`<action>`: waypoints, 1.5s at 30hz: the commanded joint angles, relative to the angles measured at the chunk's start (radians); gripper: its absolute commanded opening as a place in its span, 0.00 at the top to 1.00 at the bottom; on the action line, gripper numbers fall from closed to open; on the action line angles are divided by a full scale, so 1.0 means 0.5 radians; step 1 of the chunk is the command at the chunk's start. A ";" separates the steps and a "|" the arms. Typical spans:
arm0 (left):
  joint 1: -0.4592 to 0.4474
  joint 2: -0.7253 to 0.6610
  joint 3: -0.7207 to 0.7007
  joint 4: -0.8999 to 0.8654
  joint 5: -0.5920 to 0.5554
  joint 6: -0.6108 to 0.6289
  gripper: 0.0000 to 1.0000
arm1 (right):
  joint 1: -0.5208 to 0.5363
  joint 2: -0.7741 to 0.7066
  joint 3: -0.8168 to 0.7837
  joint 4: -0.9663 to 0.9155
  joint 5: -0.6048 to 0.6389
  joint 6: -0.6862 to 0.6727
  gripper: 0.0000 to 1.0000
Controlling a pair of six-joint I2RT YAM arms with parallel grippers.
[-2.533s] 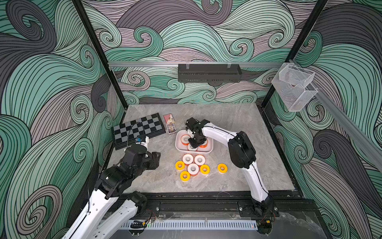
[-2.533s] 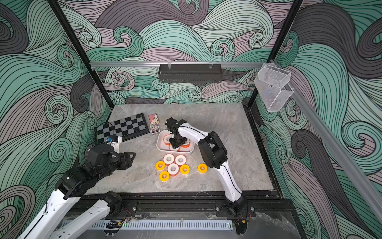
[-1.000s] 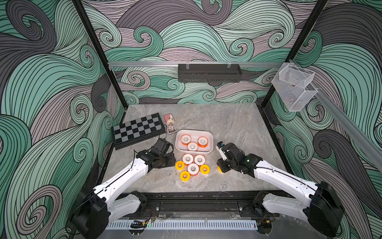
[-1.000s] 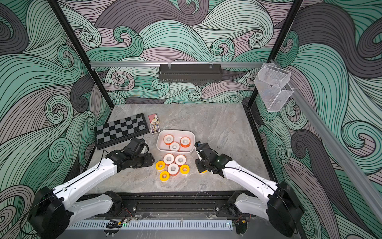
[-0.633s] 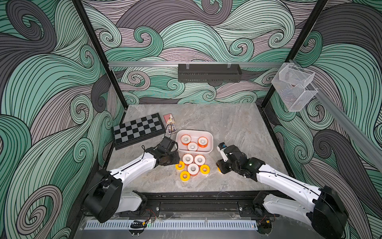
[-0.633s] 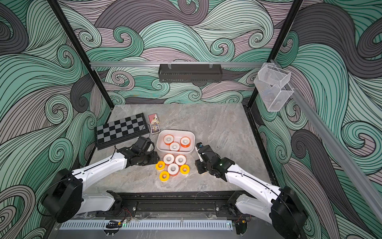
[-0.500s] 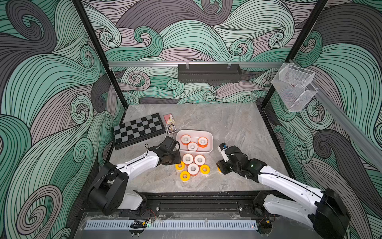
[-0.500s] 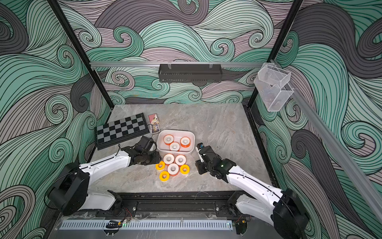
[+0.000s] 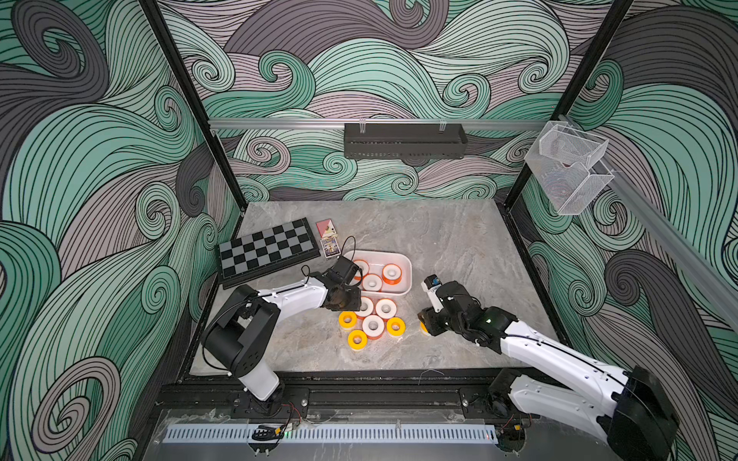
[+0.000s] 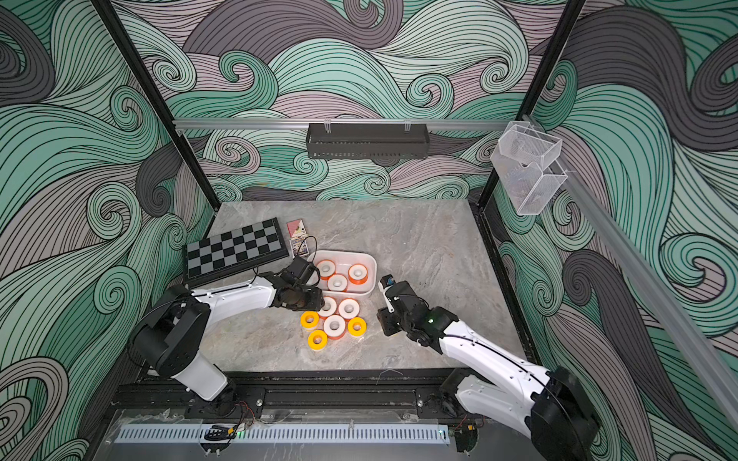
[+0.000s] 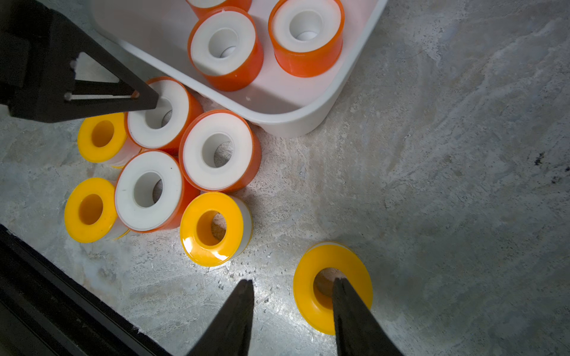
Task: Put the sealing tape into the storage box
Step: Pick up the sealing tape at the center of the board, then place the sealing tape in the storage box.
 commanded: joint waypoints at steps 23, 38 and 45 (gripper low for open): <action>-0.088 -0.050 0.040 -0.408 -0.316 -0.010 0.80 | 0.006 -0.014 -0.021 0.037 -0.051 0.018 0.53; -0.118 -0.575 0.195 -0.748 -0.306 -0.014 0.79 | 0.007 -0.007 -0.023 0.048 -0.051 0.021 0.53; -0.124 -0.567 0.556 -0.789 -0.365 0.075 0.77 | 0.007 -0.008 -0.025 0.050 -0.054 0.021 0.53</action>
